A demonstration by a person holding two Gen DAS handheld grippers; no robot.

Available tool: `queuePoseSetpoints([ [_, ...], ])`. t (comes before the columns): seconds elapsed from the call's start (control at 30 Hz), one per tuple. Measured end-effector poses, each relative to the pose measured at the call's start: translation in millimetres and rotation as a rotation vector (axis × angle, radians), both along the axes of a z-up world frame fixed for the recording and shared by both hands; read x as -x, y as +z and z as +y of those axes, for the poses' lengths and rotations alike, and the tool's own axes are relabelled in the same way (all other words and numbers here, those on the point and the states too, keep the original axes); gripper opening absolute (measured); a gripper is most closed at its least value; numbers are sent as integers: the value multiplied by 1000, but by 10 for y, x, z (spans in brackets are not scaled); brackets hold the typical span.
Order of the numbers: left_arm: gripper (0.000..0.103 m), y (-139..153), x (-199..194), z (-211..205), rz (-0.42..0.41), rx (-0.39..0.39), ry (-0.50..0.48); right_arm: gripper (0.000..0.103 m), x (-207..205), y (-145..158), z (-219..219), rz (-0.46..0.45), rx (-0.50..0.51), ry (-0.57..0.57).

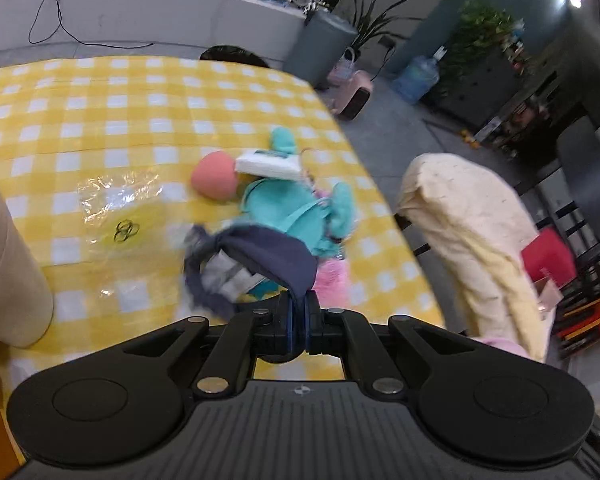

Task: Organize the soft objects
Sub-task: 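Grasp the navy cap by its strap with the left tool, then carry the navy cap and pink towel over the orange box with both tools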

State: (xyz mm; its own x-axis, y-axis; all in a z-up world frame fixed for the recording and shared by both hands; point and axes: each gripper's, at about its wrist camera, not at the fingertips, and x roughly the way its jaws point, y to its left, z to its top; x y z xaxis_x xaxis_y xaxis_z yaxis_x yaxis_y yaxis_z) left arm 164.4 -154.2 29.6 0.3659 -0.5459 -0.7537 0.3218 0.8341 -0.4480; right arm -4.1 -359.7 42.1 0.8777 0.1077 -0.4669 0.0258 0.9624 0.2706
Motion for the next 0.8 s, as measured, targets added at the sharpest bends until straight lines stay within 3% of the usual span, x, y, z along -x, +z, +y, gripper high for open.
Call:
queuePoseSetpoints([
  [0.13, 5, 183, 59, 59, -11, 58, 3, 0, -45, 132, 57, -14, 7, -29],
  [0.23, 5, 287, 64, 129, 6, 143, -2, 0, -73, 235, 69, -39, 2, -58],
  [0.4, 5, 463, 86, 216, -4, 224, 17, 0, -45, 446, 157, -97, 57, -84],
  [0.57, 5, 840, 173, 418, -110, 340, 31, 0, 23, 555, 169, -118, 59, -98],
  [0.63, 5, 896, 134, 391, -143, 263, 51, 0, 30, 583, 186, -116, 60, -100],
  [0.7, 5, 856, 94, 352, -123, 183, 81, 0, 14, 596, 208, -114, 59, -96],
  [0.8, 5, 802, 113, 405, -79, 255, 65, 0, -4, 618, 262, -117, 63, -92],
])
